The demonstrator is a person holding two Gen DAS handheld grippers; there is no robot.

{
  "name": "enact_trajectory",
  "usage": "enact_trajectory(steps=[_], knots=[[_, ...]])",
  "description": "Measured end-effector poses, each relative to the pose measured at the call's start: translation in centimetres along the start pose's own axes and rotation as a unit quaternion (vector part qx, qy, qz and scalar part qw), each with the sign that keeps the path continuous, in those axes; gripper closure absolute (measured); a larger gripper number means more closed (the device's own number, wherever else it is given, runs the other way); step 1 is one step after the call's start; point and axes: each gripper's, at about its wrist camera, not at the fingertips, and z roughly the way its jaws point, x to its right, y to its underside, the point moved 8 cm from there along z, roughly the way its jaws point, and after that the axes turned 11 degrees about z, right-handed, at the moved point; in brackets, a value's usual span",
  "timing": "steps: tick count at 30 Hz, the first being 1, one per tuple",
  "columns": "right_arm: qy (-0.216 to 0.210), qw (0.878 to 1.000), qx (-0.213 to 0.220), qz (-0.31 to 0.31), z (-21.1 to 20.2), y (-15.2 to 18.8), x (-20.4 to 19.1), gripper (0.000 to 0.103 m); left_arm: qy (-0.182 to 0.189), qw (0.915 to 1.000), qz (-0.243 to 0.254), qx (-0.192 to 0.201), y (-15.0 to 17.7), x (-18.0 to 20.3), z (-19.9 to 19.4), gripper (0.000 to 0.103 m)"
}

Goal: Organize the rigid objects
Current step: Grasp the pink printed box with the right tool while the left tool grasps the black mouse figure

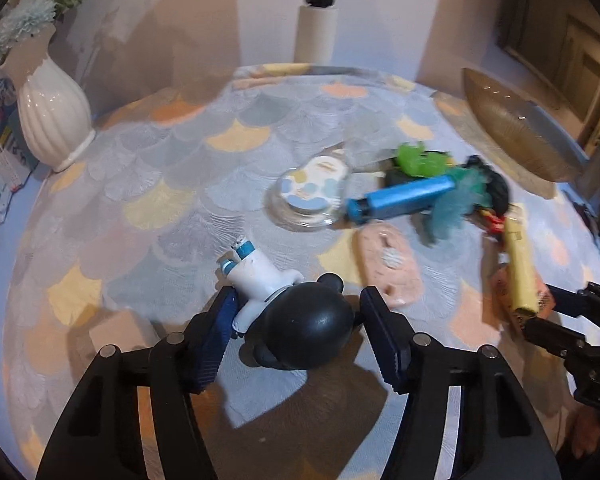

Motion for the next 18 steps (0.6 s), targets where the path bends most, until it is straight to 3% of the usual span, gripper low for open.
enact_trajectory(steps=[3, 6, 11, 14, 18], knots=[[-0.021, 1.0, -0.007, -0.013, -0.6, 0.4, 0.0, 0.059, 0.048, 0.9982, 0.02, 0.029, 0.1, 2.6, -2.0, 0.043], [-0.031, 1.0, -0.001, -0.004, -1.1, -0.7, 0.1, 0.059, 0.044, 0.998, 0.036, 0.029, 0.1, 4.2, -2.6, 0.043], [0.005, 1.0, 0.001, -0.024, -1.2, -1.8, -0.1, 0.061, 0.049, 0.9984, 0.024, 0.014, 1.1, 4.7, -1.3, 0.043], [0.022, 0.997, 0.018, -0.066, -2.7, -1.5, -0.6, 0.061, 0.054, 0.9982, 0.02, 0.014, 1.2, 4.7, -1.2, 0.043], [0.048, 0.995, -0.01, -0.085, -2.8, 0.7, 1.4, 0.061, 0.075, 0.9965, 0.037, 0.004, 1.7, 5.7, -1.2, 0.042]])
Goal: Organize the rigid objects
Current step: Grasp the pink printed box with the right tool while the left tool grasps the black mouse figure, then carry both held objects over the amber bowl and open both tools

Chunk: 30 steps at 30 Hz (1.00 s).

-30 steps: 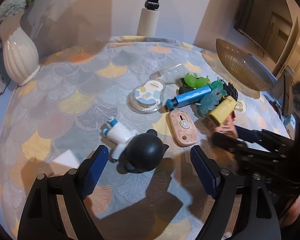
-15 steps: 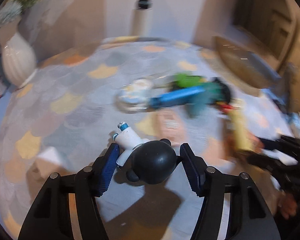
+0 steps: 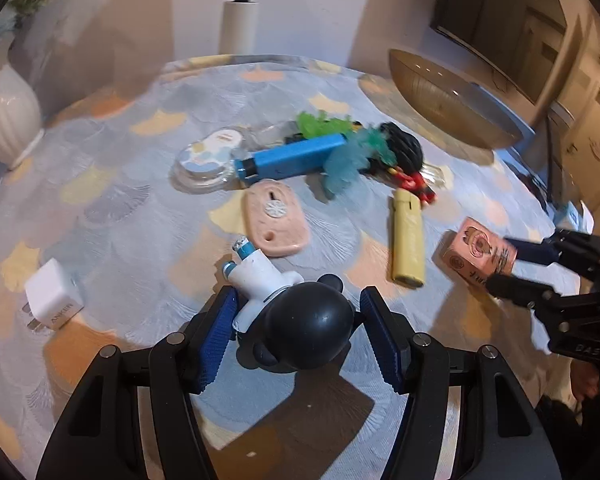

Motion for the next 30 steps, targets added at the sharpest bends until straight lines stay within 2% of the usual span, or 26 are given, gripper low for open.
enact_trajectory(steps=[3, 4, 5, 7, 11, 13, 14, 16, 20, 24, 27, 30], knots=[[-0.02, 0.999, -0.023, 0.023, 0.7, 2.0, 1.4, 0.059, 0.002, 0.9998, 0.019, -0.007, 0.3, 0.9, 0.0, 0.041], [-0.025, 0.999, -0.03, 0.031, 1.1, 2.3, 1.7, 0.055, -0.005, 0.9997, 0.023, -0.01, 0.4, 1.1, 0.0, 0.039], [-0.028, 0.999, -0.028, 0.034, 1.3, 2.3, 1.7, 0.043, -0.01, 0.9996, 0.023, -0.012, 0.6, 1.1, -0.1, 0.033], [-0.031, 0.999, -0.022, 0.036, 1.3, 1.9, 1.5, 0.036, -0.019, 0.9996, 0.015, -0.013, 0.9, 0.8, -0.4, 0.033], [0.006, 0.999, -0.008, 0.033, 2.5, 1.3, 1.4, 0.036, -0.027, 0.9993, -0.025, -0.008, 1.6, 0.2, -0.9, 0.029], [0.014, 0.999, 0.002, 0.033, 2.5, 1.4, 1.4, 0.038, -0.033, 0.9988, -0.034, -0.007, 1.5, 0.3, -0.9, 0.029], [0.015, 0.999, 0.005, 0.034, 2.4, 1.4, 1.4, 0.047, -0.035, 0.9988, -0.034, -0.007, 1.4, 0.5, -0.9, 0.029], [0.017, 0.999, 0.012, 0.037, 2.1, 1.4, 1.5, 0.063, -0.046, 0.9984, -0.031, -0.008, 1.1, 0.8, -0.6, 0.042], [0.008, 0.999, 0.018, 0.033, 1.5, 1.6, 1.6, 0.063, -0.061, 0.9976, -0.028, -0.016, 0.6, 1.2, -0.3, 0.043], [-0.007, 0.999, 0.024, 0.042, 0.8, 1.6, 2.1, 0.063, -0.051, 0.9985, -0.022, -0.002, -0.3, 2.2, -1.0, 0.043], [-0.013, 0.998, 0.038, 0.055, -0.4, 0.7, 2.9, 0.063, -0.042, 0.9988, -0.007, 0.022, -2.7, 3.5, -2.2, 0.043], [-0.004, 0.996, 0.062, 0.068, -2.2, -0.7, 4.2, 0.063, -0.031, 0.9979, 0.022, 0.052, -7.2, 5.6, -2.9, 0.043]])
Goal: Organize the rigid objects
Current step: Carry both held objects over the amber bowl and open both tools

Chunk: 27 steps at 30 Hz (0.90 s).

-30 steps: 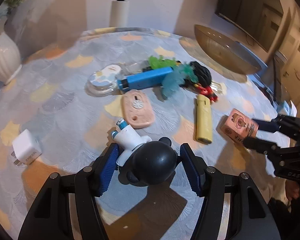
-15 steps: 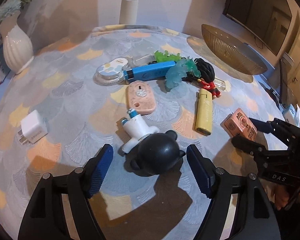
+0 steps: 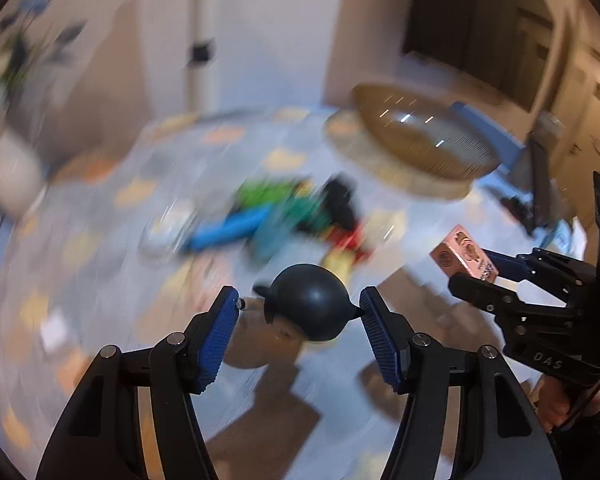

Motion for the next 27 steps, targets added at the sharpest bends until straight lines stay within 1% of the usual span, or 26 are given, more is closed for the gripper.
enact_trajectory(steps=[2, 4, 5, 6, 8, 10, 12, 15, 18, 19, 20, 21, 22, 24, 27], knots=[[0.012, 1.0, 0.024, 0.013, -1.5, -2.2, 1.5, 0.063, 0.005, 0.9997, 0.008, 0.021, -2.9, 1.0, 0.3, 0.043], [0.03, 0.997, 0.055, 0.035, -3.0, -5.1, 3.9, 0.063, 0.026, 0.9988, 0.01, 0.04, -6.7, 2.7, 1.3, 0.043], [0.037, 0.996, 0.064, 0.045, -3.5, -6.1, 4.8, 0.063, 0.034, 0.9984, 0.01, 0.045, -8.1, 3.4, 1.9, 0.043], [0.054, 0.994, 0.076, 0.06, -4.0, -7.6, 6.6, 0.063, 0.041, 0.9979, 0.013, 0.05, -9.5, 4.2, 2.5, 0.043], [0.083, 0.989, 0.084, 0.085, -4.4, -9.6, 9.4, 0.063, 0.053, 0.9969, 0.028, 0.05, -12.2, 6.0, 4.6, 0.043], [0.101, 0.985, 0.075, 0.114, -3.9, -11.3, 12.2, 0.063, 0.065, 0.9962, 0.039, 0.042, -13.5, 7.7, 6.8, 0.043], [0.109, 0.984, 0.048, 0.136, -2.6, -12.2, 14.4, 0.063, 0.077, 0.9954, 0.049, 0.03, -14.2, 9.0, 8.9, 0.043], [0.12, 0.981, 0.013, 0.149, -0.8, -12.3, 16.2, 0.063, 0.091, 0.9938, 0.063, 0.011, -14.6, 10.4, 11.3, 0.043], [0.118, 0.981, 0.005, 0.155, -0.1, -12.5, 16.8, 0.062, 0.096, 0.993, 0.068, 0.002, -15.2, 11.1, 12.9, 0.042], [0.121, 0.98, 0.005, 0.157, -0.1, -12.3, 17.1, 0.055, 0.091, 0.9935, 0.068, -0.001, -15.4, 11.2, 13.2, 0.041], [0.128, 0.979, 0.003, 0.159, 0.0, -12.2, 17.4, 0.046, 0.085, 0.9941, 0.067, 0.0, -15.7, 11.1, 13.3, 0.034], [0.137, 0.977, 0.002, 0.161, 0.0, -12.3, 17.8, 0.044, 0.082, 0.9945, 0.065, 0.002, -15.9, 11.0, 13.2, 0.028], [0.151, 0.975, 0.01, 0.161, -0.4, -12.3, 18.2, 0.044, 0.086, 0.9944, 0.06, 0.011, -16.2, 10.7, 12.8, 0.028], [0.16, 0.974, 0.021, 0.16, -1.1, -12.1, 18.8, 0.044, 0.082, 0.995, 0.055, 0.019, -16.0, 9.6, 11.8, 0.028], [0.142, 0.976, 0.027, 0.162, -2.5, -11.3, 18.7, 0.044, 0.069, 0.9967, 0.036, 0.025, -15.1, 6.9, 9.7, 0.028]])
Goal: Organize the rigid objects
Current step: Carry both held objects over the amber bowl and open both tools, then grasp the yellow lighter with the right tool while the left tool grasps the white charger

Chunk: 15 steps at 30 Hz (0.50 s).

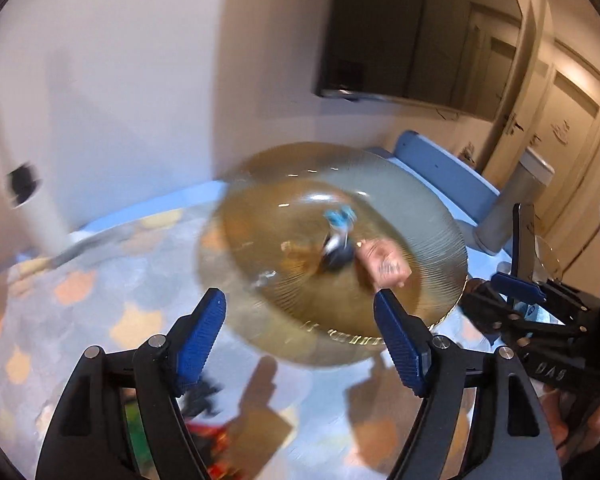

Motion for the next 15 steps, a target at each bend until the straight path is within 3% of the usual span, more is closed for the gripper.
enact_trajectory(steps=[4, 9, 11, 15], knots=[[-0.031, 1.0, 0.002, 0.003, -1.9, 1.5, -0.8, 0.044, -0.026, 0.9992, -0.025, 0.018, 2.8, -3.4, -5.2, 0.028], [-0.097, 0.995, -0.006, -0.029, -4.1, 3.9, -6.4, 0.044, -0.081, 0.9944, -0.056, 0.039, 7.0, -7.5, -12.9, 0.027], [-0.121, 0.991, -0.007, -0.047, -4.8, 5.0, -9.0, 0.044, -0.109, 0.9893, -0.082, 0.049, 9.4, -9.4, -15.8, 0.02], [-0.163, 0.983, -0.024, -0.083, -4.4, 8.9, -14.0, 0.043, -0.169, 0.9749, -0.136, 0.051, 15.2, -12.6, -18.3, 0.018]])
